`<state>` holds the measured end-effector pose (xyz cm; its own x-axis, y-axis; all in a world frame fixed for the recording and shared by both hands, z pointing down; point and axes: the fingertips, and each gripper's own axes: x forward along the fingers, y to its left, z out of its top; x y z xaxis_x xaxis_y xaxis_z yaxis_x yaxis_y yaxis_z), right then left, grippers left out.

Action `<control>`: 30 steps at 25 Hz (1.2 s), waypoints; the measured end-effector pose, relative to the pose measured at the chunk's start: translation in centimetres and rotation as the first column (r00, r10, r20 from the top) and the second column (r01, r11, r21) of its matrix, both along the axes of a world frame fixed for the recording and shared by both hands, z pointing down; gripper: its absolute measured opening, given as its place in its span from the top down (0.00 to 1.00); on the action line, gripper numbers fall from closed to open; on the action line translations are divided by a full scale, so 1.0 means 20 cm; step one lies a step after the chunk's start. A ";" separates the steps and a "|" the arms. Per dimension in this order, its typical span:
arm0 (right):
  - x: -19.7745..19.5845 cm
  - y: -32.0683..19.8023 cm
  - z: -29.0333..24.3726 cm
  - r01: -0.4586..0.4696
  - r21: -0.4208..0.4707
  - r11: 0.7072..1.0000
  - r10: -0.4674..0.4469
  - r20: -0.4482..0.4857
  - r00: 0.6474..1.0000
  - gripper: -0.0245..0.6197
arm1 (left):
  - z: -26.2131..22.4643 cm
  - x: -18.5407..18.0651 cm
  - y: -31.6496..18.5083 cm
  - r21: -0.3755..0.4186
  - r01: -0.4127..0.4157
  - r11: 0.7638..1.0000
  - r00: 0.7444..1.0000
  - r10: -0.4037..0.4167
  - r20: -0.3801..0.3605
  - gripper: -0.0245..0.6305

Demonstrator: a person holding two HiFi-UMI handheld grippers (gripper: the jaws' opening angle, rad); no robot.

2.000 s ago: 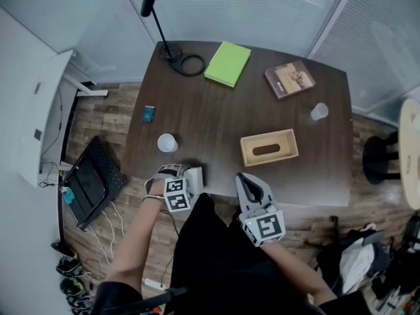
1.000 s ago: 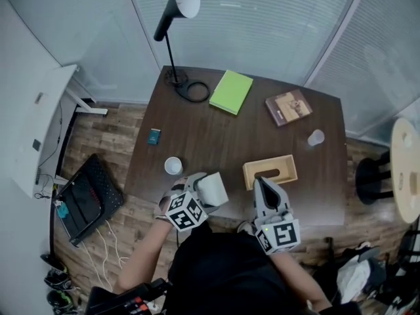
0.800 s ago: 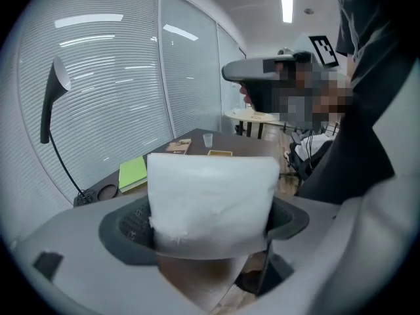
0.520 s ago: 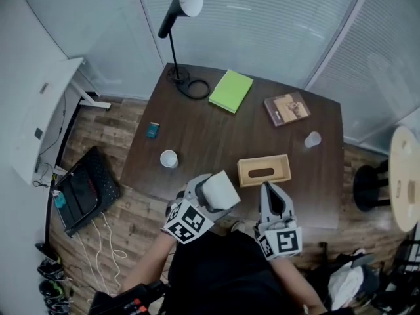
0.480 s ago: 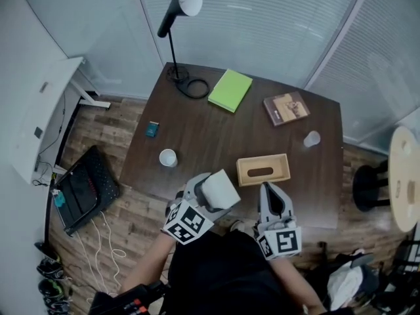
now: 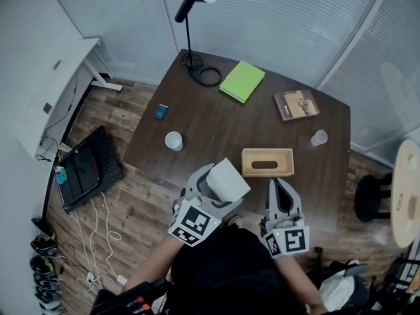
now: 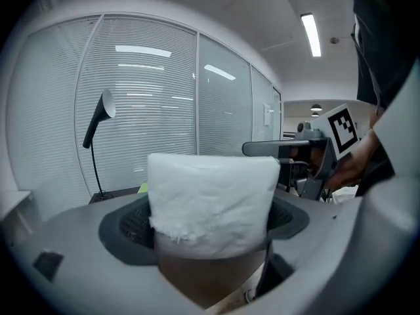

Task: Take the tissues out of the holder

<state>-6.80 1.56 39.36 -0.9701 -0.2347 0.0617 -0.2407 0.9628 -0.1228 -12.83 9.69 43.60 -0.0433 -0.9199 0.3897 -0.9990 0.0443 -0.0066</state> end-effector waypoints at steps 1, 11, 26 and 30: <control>0.00 0.01 -0.01 0.008 -0.003 1.000 -0.008 -0.001 1.000 0.95 | -0.01 0.01 0.00 0.010 0.013 1.000 1.000 -0.013 -0.006 0.25; 0.01 0.02 -0.06 0.051 -0.035 0.998 -0.051 -0.006 0.999 0.95 | -0.09 -0.03 0.01 0.135 0.231 0.964 0.970 -0.217 -0.111 0.25; 0.09 -0.01 -0.15 0.072 0.041 0.997 -0.074 0.041 0.996 0.95 | -0.19 0.09 -0.09 0.268 0.307 0.913 0.952 -0.299 -0.071 0.25; 0.10 -0.02 -0.16 0.070 0.046 0.997 -0.072 0.058 0.996 0.95 | -0.22 0.09 -0.10 0.289 0.341 0.895 0.939 -0.337 -0.064 0.25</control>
